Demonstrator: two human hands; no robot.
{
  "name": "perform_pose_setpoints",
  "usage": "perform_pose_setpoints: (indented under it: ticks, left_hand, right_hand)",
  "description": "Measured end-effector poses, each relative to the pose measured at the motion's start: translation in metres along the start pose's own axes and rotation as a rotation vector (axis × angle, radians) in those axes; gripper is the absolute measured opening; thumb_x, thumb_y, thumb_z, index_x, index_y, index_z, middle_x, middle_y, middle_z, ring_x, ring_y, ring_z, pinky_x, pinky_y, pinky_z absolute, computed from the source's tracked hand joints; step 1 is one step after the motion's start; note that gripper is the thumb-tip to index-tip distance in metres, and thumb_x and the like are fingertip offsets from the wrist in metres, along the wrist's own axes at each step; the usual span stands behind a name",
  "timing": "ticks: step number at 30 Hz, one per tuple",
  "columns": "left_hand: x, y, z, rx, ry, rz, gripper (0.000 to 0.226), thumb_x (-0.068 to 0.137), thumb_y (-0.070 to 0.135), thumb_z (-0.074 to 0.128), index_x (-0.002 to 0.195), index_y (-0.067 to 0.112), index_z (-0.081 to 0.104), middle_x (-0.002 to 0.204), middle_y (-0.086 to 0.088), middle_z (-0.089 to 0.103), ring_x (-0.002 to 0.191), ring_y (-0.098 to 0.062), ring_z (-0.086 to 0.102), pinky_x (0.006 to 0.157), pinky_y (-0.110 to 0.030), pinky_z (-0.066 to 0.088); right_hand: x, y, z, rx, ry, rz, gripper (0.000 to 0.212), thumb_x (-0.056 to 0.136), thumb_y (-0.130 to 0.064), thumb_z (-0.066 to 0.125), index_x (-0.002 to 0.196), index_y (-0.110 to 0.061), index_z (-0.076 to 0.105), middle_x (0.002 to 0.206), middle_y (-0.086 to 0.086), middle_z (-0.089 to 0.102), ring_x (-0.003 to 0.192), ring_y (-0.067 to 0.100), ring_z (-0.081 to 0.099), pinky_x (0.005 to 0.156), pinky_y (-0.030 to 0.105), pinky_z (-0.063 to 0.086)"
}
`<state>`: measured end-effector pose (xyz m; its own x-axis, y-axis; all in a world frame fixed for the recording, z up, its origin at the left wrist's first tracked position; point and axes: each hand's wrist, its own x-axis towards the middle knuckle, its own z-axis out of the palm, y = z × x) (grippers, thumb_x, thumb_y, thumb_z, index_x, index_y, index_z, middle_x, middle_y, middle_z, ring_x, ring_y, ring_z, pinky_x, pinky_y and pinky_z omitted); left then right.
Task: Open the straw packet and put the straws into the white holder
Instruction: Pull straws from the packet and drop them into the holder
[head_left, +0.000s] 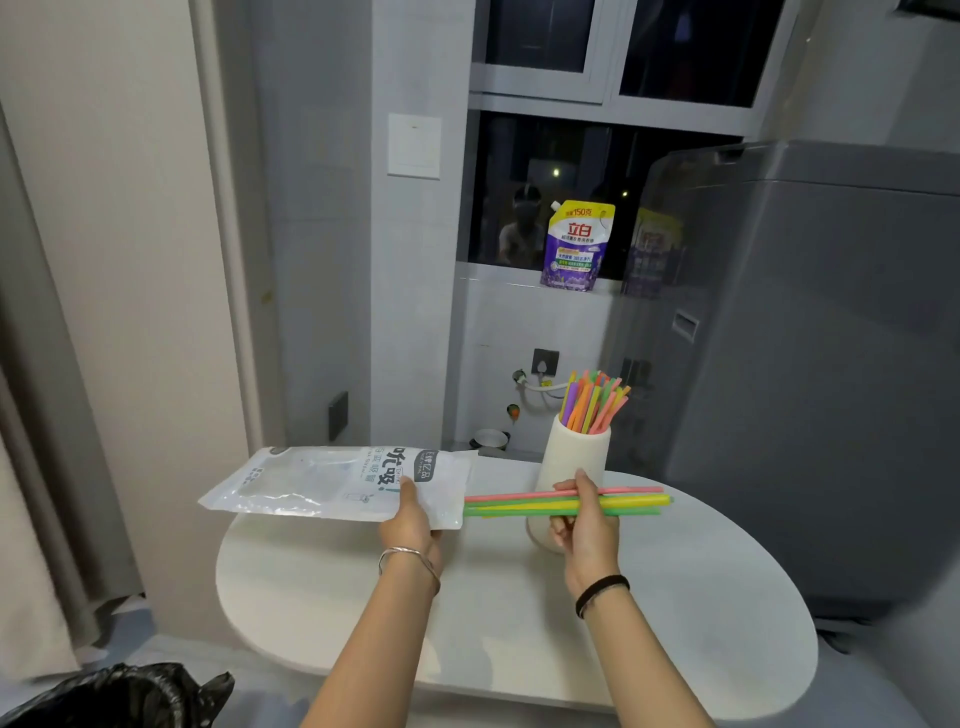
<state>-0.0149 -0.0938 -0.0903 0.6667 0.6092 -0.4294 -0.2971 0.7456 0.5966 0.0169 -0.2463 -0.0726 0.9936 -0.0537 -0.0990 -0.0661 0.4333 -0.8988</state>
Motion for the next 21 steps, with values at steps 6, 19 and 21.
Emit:
perform_pose_setpoints:
  ticks: [6,19,21]
  left_hand:
    - [-0.010,-0.014,0.012,0.020,-0.025,-0.014,0.043,0.098,0.020,0.052,0.139,0.006,0.047,0.137,-0.012,0.057,0.076,-0.014,0.059,0.074,-0.033,0.051]
    - [0.002,-0.007,0.007,0.048,0.009,-0.016,0.046,0.095,0.028,0.057,0.136,0.008,0.050,0.121,-0.007,0.060,0.097,-0.023,0.058,0.091,-0.040,0.051]
    - [0.004,-0.009,0.006,0.140,0.011,0.029,0.046,0.094,0.031,0.058,0.134,0.008,0.052,0.117,-0.007,0.061,0.098,-0.025,0.058,0.099,-0.042,0.049]
  right_hand:
    - [-0.010,0.013,0.016,-0.245,-0.239,-0.064,0.024,0.091,-0.020,0.057,0.069,-0.011,0.058,0.054,0.005,0.053,0.036,0.011,0.044,0.038,0.021,0.033]
    - [0.014,-0.041,-0.013,-0.120,0.048,-0.372,0.035,0.095,-0.022,0.047,0.064,-0.009,0.052,0.051,0.009,0.046,0.029,0.009,0.042,0.032,0.016,0.033]
    - [0.016,-0.052,-0.017,-0.137,0.044,-0.417,0.035,0.096,-0.026,0.047,0.067,-0.008,0.052,0.054,0.010,0.046,0.031,0.008,0.043,0.033,0.017,0.034]
